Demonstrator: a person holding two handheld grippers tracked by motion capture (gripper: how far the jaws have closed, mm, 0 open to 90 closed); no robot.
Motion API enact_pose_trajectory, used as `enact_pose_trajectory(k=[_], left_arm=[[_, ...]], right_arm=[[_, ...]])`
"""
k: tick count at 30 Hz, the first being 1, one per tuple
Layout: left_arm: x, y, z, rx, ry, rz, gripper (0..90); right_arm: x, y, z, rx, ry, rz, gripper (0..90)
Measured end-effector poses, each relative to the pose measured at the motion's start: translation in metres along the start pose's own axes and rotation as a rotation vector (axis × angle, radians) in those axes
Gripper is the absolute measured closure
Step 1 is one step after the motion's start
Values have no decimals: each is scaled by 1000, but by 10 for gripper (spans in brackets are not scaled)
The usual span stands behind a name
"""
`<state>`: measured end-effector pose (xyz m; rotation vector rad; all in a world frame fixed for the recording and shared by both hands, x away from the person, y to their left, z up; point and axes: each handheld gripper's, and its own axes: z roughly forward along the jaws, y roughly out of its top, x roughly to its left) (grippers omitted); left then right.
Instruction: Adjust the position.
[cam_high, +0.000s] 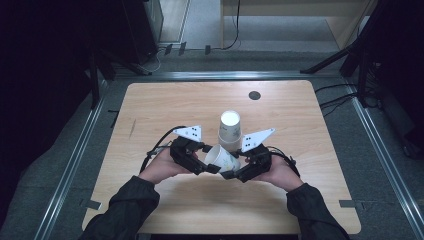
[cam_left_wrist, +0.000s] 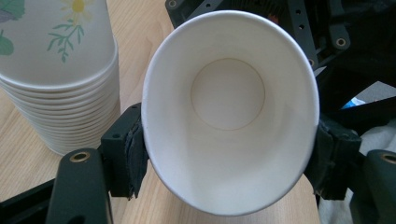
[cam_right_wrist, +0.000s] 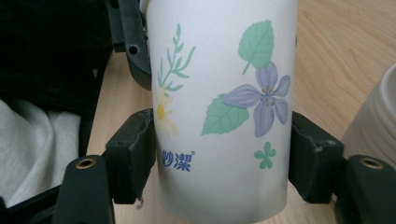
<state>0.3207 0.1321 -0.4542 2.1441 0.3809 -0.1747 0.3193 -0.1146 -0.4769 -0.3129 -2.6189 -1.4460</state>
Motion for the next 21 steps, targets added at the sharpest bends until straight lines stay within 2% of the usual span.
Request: enact_pose_trajectory(k=[4, 6, 9, 12, 15, 21], left_arm=[[0, 0, -4, -4, 12, 3, 270], [1, 0, -7, -9, 19, -8, 271], [3, 1, -12, 13, 30, -9, 270], [4, 1, -17, 3, 37, -11, 270], [5, 1, -23, 17, 65, -5, 270], [8, 1, -32, 22, 107, -20, 270]], right_arm=[[0, -1, 0, 12, 2, 9, 278], [0, -2, 0, 18, -7, 6, 257], [-1, -4, 0, 32, -28, 9, 223], [-1, -7, 1, 45, -87, 0, 219], [0, -10, 1, 56, -149, -15, 215], [1, -15, 1, 48, -194, -24, 197]])
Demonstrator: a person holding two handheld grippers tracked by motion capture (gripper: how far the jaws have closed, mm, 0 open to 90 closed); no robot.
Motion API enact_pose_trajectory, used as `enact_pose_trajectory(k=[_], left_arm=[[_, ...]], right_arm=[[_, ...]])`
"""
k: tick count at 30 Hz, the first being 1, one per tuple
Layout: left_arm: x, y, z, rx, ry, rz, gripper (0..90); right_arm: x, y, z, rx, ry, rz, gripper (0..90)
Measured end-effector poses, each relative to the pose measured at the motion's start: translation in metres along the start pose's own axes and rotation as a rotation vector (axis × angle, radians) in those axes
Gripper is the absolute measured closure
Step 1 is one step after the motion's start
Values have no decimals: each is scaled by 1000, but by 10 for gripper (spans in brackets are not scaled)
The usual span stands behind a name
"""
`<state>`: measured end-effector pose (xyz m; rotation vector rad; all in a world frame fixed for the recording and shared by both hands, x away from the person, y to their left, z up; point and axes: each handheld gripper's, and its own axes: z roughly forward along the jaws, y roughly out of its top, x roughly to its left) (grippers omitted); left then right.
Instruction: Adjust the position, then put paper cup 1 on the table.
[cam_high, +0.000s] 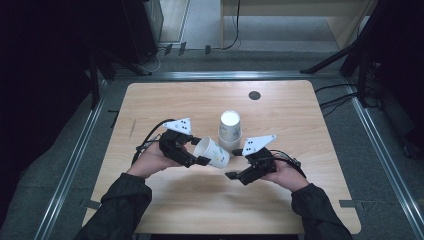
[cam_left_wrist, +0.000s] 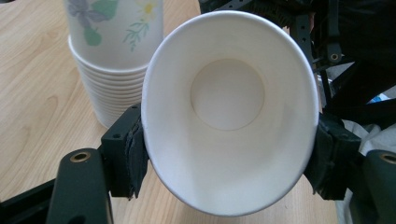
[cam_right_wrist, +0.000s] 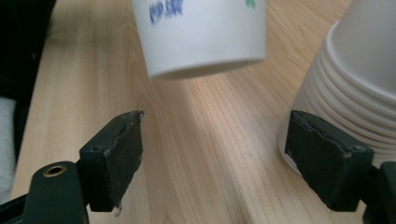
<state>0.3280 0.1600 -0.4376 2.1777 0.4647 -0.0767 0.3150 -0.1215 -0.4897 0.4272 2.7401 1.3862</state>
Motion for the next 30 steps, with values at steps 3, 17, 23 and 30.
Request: enact_pose_trajectory(k=[3, 17, 23, 30], left_arm=[[0, 2, -2, 71, 62, 24, 268], [14, -4, -23, 91, 102, -23, 267], [22, -8, -33, 99, 125, -44, 267], [30, -12, -40, 118, 155, -67, 267]], right_arm=[[0, -2, 1, 8, -42, -9, 195], [-1, -2, -15, -8, -110, 75, 192], [-8, -7, -22, 18, -178, 115, 195], [-15, -11, -29, 13, -218, 143, 195]])
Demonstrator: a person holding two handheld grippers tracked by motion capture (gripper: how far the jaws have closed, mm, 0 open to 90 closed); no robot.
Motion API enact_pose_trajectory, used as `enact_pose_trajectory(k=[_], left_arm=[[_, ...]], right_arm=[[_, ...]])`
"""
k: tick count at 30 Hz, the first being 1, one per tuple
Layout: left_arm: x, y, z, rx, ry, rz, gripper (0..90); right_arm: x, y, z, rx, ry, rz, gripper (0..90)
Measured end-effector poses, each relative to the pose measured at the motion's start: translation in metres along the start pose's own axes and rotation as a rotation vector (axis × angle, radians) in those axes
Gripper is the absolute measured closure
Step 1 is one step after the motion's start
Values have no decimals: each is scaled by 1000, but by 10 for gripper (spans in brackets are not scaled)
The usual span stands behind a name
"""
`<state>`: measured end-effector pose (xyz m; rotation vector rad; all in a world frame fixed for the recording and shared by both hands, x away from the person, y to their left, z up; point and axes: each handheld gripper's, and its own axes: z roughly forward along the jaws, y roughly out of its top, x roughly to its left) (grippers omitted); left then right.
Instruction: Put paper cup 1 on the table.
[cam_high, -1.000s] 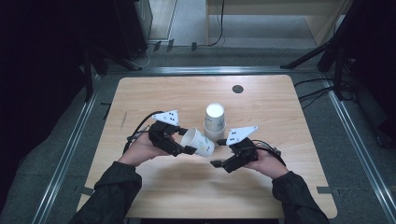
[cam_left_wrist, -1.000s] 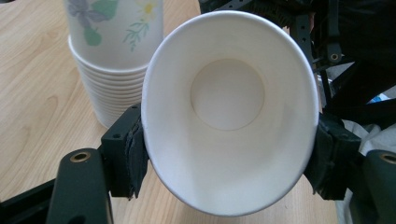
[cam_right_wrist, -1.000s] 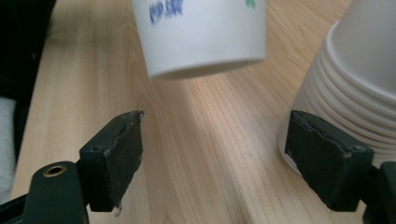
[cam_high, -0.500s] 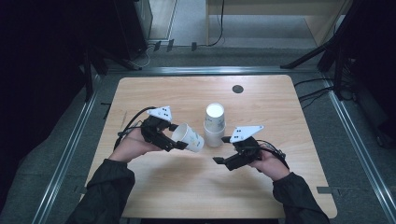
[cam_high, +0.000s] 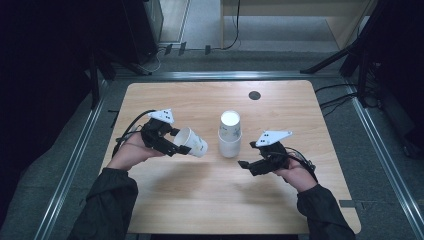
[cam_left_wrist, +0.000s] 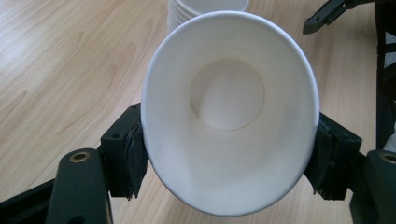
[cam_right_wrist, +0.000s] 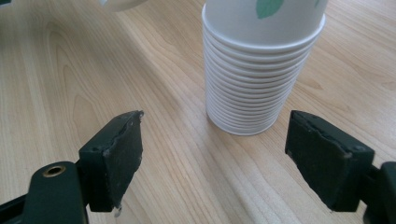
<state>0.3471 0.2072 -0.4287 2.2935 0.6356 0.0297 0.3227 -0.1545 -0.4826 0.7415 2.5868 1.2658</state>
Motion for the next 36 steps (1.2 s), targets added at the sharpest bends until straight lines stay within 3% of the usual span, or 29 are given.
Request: enact_pose_trajectory(k=[12, 19, 30, 34, 36], left_arm=[[16, -8, -15, 25, 54, -50, 266], [27, -16, -23, 73, 126, -70, 266], [52, -33, -32, 122, 248, -177, 265], [63, -38, -34, 135, 260, -220, 264], [70, -40, -33, 173, 279, -228, 264]], right_arm=[[-10, -5, -1, 15, -21, 28, 195], [-12, -7, -1, 23, -41, 25, 195], [-12, -9, 2, 37, -30, 30, 195], [-14, -10, 1, 36, -35, 35, 194], [-14, -11, 1, 36, -36, 41, 195]])
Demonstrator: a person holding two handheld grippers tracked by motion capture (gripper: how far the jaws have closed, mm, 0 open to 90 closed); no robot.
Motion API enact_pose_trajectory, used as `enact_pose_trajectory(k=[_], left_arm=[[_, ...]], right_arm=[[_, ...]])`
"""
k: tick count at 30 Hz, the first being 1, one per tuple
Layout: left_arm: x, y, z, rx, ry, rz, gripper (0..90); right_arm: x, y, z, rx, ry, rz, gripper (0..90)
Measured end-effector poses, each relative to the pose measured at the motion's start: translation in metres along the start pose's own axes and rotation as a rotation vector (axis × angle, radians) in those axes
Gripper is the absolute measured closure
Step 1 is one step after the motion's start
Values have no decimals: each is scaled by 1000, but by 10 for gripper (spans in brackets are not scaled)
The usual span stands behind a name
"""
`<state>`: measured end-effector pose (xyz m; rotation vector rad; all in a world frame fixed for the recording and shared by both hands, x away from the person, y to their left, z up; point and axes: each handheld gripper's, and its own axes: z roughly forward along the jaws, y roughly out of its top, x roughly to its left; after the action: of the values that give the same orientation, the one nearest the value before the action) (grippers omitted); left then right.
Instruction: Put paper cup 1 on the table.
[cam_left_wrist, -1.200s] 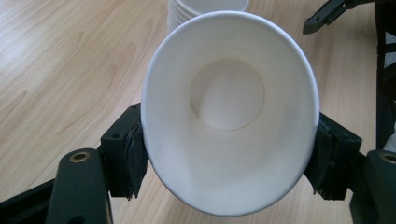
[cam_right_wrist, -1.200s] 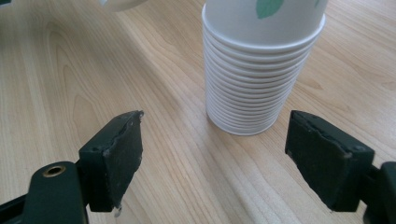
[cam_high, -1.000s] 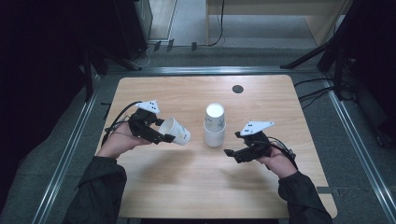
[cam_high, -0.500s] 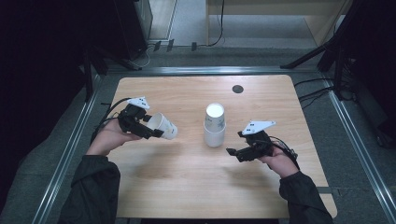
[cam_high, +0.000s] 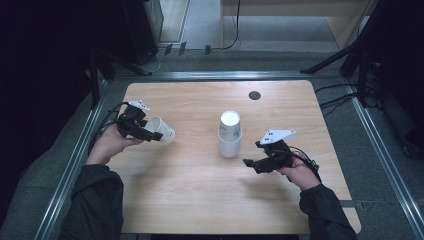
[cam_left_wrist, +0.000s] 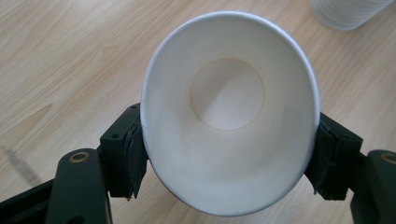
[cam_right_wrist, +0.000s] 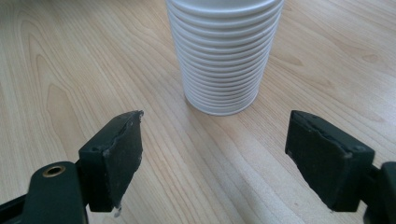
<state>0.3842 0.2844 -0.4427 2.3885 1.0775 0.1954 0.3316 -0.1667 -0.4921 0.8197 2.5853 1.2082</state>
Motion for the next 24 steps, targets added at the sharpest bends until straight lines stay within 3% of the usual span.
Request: enact_pose_trajectory(k=[3, 9, 14, 19, 24], left_arm=[[7, 1, 0, 31, 30, -18, 264], [14, -2, 0, 53, 49, -40, 264], [17, -4, 2, 86, 90, -54, 263], [16, -3, 8, 133, 125, -71, 263], [15, -3, 13, 168, 132, -66, 250]], right_arm=[[0, 0, 1, 2, 1, -2, 194], [0, 0, 2, 5, 2, 1, 194], [-2, 1, -1, -22, 14, 18, 194], [-2, 1, 1, -11, 11, 12, 194], [-2, 1, 1, -16, 20, 15, 194]])
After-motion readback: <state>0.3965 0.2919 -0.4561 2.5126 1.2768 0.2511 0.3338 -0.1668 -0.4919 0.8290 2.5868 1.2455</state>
